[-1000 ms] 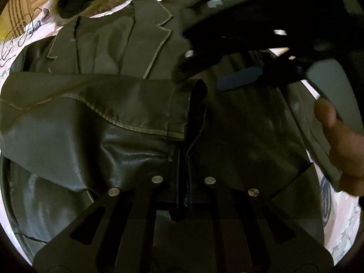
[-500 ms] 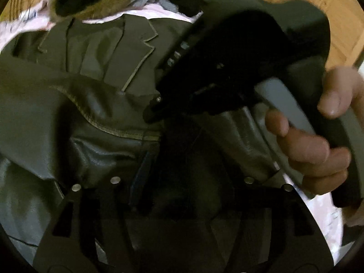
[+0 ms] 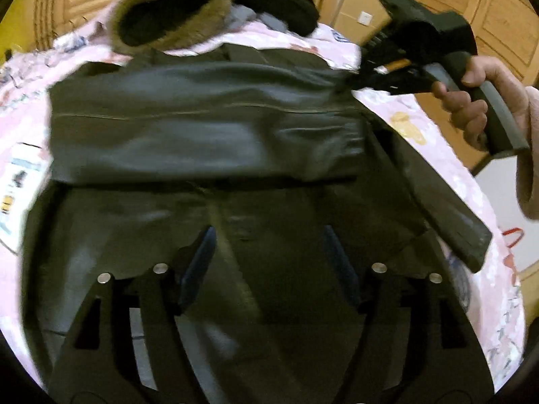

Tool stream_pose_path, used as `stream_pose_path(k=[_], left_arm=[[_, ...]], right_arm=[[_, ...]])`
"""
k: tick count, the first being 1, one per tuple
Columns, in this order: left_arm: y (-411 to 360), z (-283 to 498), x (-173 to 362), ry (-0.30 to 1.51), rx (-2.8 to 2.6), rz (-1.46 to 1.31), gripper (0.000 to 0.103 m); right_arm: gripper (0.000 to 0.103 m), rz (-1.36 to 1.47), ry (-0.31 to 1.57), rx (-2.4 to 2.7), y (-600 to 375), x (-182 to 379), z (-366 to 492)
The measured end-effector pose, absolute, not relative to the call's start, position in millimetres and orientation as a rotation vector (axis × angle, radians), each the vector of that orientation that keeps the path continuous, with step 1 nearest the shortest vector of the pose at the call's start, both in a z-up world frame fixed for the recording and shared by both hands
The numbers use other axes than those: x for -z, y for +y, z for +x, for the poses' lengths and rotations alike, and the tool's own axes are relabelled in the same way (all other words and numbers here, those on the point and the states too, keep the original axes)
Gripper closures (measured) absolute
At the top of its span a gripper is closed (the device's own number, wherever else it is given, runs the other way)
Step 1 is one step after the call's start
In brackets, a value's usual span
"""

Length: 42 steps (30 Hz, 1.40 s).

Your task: Fold large clothes

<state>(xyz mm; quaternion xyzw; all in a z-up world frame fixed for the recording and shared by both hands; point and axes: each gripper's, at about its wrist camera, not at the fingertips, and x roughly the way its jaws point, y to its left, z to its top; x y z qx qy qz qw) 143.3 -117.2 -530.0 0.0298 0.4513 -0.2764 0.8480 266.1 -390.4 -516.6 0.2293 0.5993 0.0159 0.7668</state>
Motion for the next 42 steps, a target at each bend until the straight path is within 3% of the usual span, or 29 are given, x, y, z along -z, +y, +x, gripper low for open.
stream_pose_path(k=[10, 12, 17, 20, 27, 32, 37, 41, 42], left_arm=[[-75.9, 183.7, 570.4, 1.06, 0.344, 0.16, 0.034], [-76.0, 187.2, 575.8, 1.073, 0.318, 0.189, 0.034], [-74.9, 183.6, 579.8, 1.105, 0.302, 0.242, 0.034], [-76.4, 182.3, 575.8, 1.115, 0.312, 0.264, 0.034], [-98.6, 198.6, 546.2, 1.1, 0.339, 0.298, 0.034], [-123.6, 214.5, 539.7, 1.123, 0.369, 0.323, 0.034], [-144.3, 221.3, 554.6, 1.15, 0.383, 0.364, 0.034], [-152.5, 229.9, 570.5, 1.177, 0.351, 0.384, 0.034], [-152.6, 231.7, 572.6, 1.184, 0.344, 0.373, 0.034]], right_arm=[[0.098, 0.288, 1.339, 0.096, -406.0, 564.4, 273.2], [0.087, 0.284, 1.328, 0.097, -406.7, 566.0, 270.8], [0.078, 0.423, 1.288, 0.086, -435.3, 546.5, 252.5], [0.017, 0.364, 1.216, 0.242, -474.9, 527.1, 225.4], [0.023, 0.886, 1.055, 0.421, -594.0, 507.1, 54.5], [0.022, 1.136, 1.098, 0.611, -614.3, 554.1, -92.3], [0.024, 1.128, 1.168, 0.565, -598.6, 609.9, -115.8], [0.022, 1.023, 1.141, 0.59, -593.8, 616.0, -97.7], [0.026, 0.994, 1.125, 0.609, -592.1, 613.6, -92.7]])
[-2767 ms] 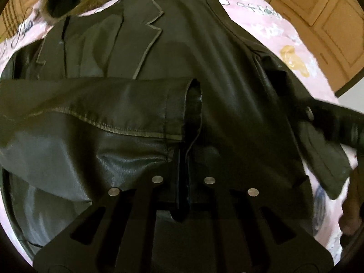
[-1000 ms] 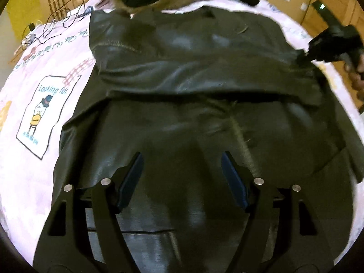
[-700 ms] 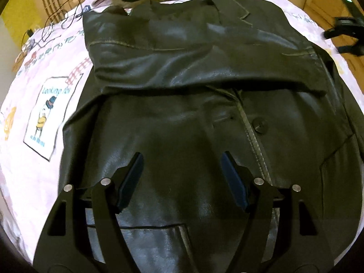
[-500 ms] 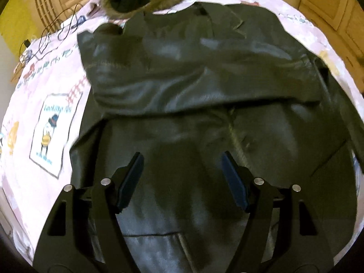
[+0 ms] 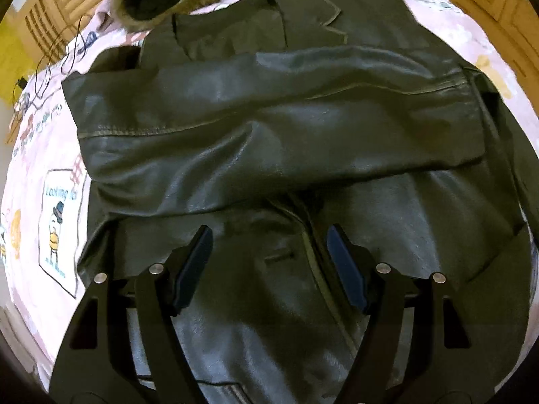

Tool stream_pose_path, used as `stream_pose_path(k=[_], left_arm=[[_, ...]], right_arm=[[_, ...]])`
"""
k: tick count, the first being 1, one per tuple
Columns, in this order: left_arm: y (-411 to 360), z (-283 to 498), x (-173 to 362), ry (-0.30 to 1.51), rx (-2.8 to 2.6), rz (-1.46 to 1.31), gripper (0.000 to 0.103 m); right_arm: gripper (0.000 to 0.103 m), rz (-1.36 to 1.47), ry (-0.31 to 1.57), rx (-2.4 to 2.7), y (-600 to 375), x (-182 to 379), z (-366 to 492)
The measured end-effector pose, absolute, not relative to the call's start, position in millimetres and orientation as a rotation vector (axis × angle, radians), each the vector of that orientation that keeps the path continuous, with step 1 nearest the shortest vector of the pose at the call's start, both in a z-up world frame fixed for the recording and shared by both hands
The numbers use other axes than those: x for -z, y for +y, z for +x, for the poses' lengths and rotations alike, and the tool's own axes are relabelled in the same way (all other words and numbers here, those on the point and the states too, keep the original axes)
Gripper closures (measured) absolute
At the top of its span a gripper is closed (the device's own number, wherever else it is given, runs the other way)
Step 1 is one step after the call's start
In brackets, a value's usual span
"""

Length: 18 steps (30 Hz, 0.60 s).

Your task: Fold large clothes

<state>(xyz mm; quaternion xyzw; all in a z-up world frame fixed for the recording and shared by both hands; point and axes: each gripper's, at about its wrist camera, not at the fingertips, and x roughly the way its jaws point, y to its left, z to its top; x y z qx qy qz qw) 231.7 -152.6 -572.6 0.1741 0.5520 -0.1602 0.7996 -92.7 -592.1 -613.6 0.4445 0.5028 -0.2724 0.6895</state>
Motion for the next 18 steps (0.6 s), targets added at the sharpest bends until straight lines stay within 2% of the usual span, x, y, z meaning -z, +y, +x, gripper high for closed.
stream_pose_path(k=[1, 2, 4, 6, 7, 18], left_arm=[[-151.6, 233.8, 575.5, 1.195, 0.328, 0.354, 0.034], [-150.5, 234.9, 576.8, 1.204, 0.316, 0.343, 0.034], [-147.0, 235.3, 580.2, 1.227, 0.29, 0.307, 0.034], [-143.0, 233.0, 581.0, 1.236, 0.278, 0.285, 0.034], [-141.5, 231.9, 580.5, 1.237, 0.276, 0.283, 0.034], [-114.6, 220.7, 563.1, 1.212, 0.256, 0.253, 0.034]], right_arm=[[0.032, 0.965, 1.111, 0.62, -594.4, 610.1, -91.5], [0.054, 0.92, 1.131, 0.634, -592.7, 608.0, -85.3], [0.065, 0.862, 1.139, 0.623, -593.1, 606.3, -78.6], [0.089, 0.854, 1.149, 0.603, -597.0, 600.1, -74.7], [0.096, 0.875, 1.13, 0.581, -599.7, 594.9, -73.9], [0.096, 0.655, 0.998, 0.584, -660.5, 450.5, 2.4]])
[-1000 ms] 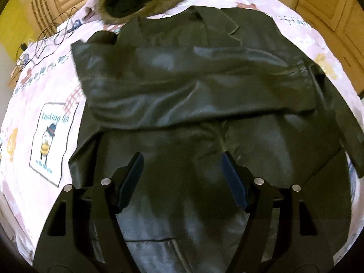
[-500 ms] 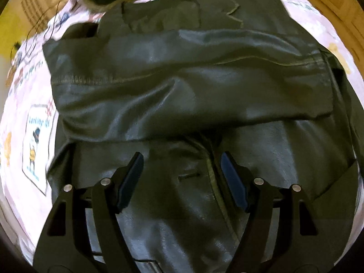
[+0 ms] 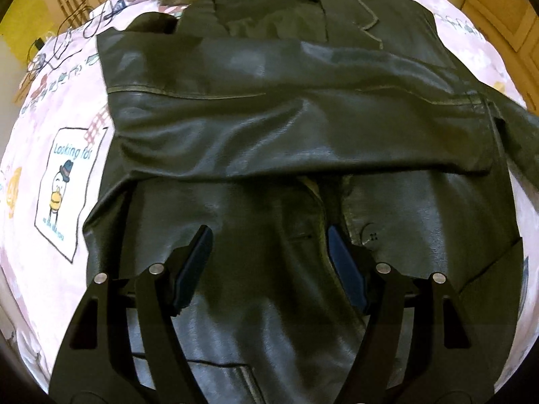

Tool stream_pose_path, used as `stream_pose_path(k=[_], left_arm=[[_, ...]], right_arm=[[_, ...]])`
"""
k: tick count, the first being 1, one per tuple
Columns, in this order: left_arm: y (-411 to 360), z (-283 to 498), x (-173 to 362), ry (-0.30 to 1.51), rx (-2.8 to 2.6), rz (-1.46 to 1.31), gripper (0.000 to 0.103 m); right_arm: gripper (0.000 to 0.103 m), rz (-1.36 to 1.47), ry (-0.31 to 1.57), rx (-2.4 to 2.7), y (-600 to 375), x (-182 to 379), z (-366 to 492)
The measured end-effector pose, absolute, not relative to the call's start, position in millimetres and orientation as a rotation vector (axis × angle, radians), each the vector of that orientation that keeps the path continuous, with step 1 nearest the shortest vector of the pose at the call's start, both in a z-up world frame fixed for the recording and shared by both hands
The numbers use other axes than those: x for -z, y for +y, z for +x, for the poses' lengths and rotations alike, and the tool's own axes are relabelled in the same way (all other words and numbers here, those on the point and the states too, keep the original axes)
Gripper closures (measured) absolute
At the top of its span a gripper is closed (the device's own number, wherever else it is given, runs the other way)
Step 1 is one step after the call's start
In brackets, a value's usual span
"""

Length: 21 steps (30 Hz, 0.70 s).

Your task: Fold large clothes

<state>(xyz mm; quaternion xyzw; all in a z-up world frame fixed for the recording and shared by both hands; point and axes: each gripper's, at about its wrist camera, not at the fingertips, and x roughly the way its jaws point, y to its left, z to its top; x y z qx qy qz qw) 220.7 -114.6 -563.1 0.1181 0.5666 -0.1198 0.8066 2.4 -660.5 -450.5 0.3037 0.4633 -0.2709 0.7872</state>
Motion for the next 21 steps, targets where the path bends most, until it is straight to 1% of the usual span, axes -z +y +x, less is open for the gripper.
stream_pose_path(k=[5, 11, 15, 21], left_arm=[[-97.8, 215.2, 551.2, 1.213, 0.239, 0.202, 0.034], [-66.4, 201.5, 530.2, 1.208, 0.229, 0.154, 0.034], [-43.4, 196.1, 521.8, 1.219, 0.213, 0.117, 0.034], [-23.1, 184.9, 520.2, 1.219, 0.224, 0.091, 0.034]], right_arm=[[0.096, 0.609, 0.908, 0.558, -659.3, 379.2, 51.3], [0.096, 0.518, 0.844, 0.446, -609.6, 301.3, 90.9], [0.096, 0.47, 0.815, 0.366, -560.4, 268.4, 114.4], [0.096, 0.383, 0.77, 0.227, -474.4, 234.2, 154.2]])
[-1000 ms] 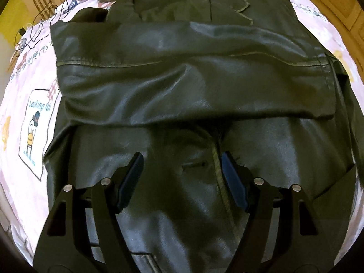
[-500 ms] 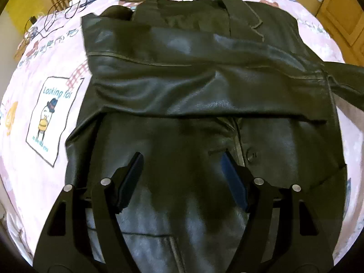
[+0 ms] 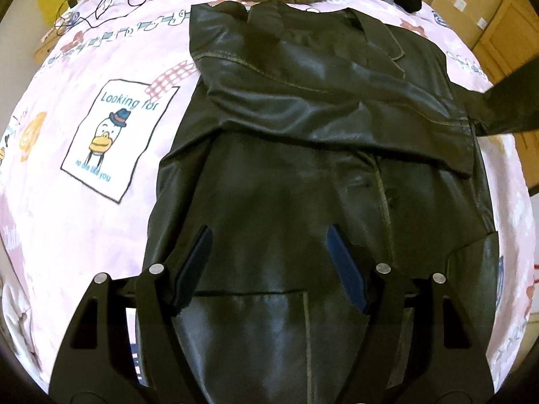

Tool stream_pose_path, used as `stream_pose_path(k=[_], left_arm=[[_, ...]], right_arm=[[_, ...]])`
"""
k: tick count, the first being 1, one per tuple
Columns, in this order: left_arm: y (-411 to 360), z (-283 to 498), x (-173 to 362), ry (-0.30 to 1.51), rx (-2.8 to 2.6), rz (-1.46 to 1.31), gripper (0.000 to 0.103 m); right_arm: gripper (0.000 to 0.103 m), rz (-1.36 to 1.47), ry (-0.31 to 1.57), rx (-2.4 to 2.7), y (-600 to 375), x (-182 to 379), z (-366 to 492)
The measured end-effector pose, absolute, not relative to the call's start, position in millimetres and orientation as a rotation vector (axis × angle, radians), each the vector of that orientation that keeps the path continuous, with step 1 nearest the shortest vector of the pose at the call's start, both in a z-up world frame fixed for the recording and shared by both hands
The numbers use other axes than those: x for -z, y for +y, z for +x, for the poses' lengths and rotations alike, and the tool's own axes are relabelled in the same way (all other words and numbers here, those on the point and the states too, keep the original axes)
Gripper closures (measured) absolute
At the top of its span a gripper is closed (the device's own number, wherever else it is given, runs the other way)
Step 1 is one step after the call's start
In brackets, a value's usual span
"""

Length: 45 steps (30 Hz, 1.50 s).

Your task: Fold large clothes

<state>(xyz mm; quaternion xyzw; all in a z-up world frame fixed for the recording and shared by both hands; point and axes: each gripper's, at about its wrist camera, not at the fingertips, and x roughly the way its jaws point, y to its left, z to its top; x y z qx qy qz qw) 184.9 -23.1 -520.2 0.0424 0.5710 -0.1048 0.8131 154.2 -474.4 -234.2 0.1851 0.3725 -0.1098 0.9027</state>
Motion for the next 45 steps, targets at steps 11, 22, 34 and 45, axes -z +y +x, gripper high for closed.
stream_pose_path(k=[11, 22, 34, 45], left_arm=[[21.5, 150.7, 534.1, 1.25, 0.214, 0.045, 0.034], [69.6, 116.8, 557.9, 1.358, 0.156, -0.106, 0.034], [68.0, 75.9, 596.8, 1.387, 0.167, -0.033, 0.029], [60.4, 51.7, 602.9, 1.296, 0.29, 0.032, 0.016]], right_arm=[[0.096, 0.172, 0.802, -0.112, -249.1, 246.3, 214.3], [0.096, 0.044, 1.005, -0.278, -97.1, 379.3, 213.6], [0.096, -0.073, 1.176, -0.326, -21.6, 496.8, 208.4], [0.078, -0.312, 1.421, -0.393, 67.2, 581.0, 218.2]])
